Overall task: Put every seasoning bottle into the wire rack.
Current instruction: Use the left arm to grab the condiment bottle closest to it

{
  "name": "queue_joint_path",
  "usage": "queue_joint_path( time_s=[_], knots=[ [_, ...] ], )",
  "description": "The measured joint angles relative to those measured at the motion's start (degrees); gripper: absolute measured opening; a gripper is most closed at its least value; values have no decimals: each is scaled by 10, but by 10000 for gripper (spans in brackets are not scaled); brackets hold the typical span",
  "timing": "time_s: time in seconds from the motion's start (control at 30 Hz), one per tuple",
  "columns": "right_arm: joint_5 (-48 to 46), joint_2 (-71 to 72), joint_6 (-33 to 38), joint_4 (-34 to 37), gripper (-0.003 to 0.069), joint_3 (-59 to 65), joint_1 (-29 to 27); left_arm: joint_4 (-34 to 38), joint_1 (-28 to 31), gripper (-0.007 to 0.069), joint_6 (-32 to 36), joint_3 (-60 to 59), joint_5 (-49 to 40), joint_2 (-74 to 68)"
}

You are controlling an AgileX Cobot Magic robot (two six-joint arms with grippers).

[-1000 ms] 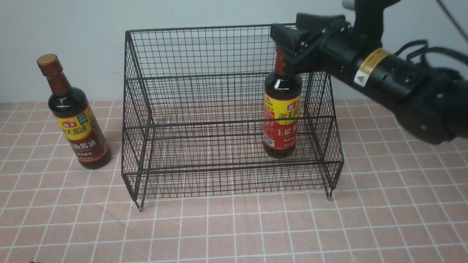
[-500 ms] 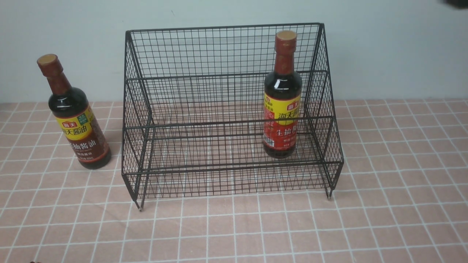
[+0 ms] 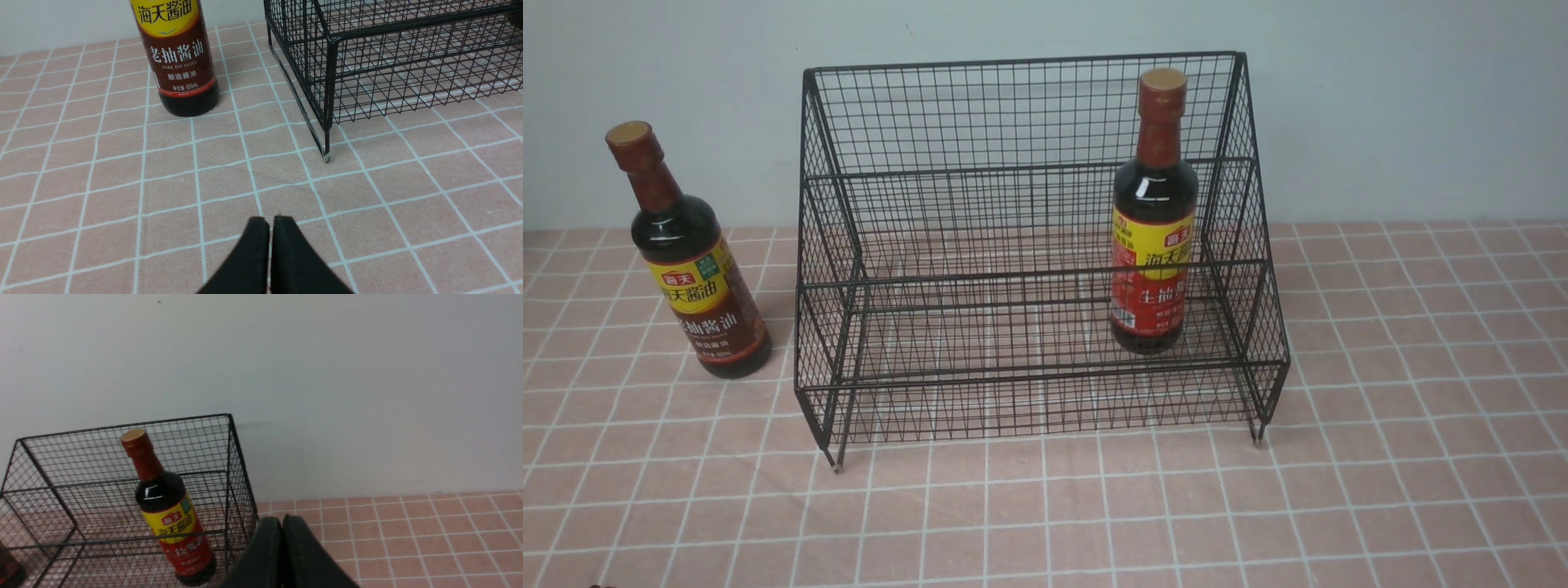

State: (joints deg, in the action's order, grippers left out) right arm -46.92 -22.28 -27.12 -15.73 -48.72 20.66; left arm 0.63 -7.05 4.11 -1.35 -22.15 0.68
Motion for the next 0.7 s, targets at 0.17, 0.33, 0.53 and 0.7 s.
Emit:
queue_joint_path(
  time_s=[0.17, 0.33, 0.53, 0.7],
  knots=[
    [28, 18, -4, 27, -13, 38, 0, 0, 0, -7, 0, 0, 0, 0],
    [50, 18, -2, 38, -13, 48, 0, 0, 0, -7, 0, 0, 0, 0],
    [145, 18, 63, 39, -13, 73, 0, 0, 0, -7, 0, 0, 0, 0],
    [230, 18, 79, 39, -13, 106, 0, 0, 0, -7, 0, 0, 0, 0]
  ],
)
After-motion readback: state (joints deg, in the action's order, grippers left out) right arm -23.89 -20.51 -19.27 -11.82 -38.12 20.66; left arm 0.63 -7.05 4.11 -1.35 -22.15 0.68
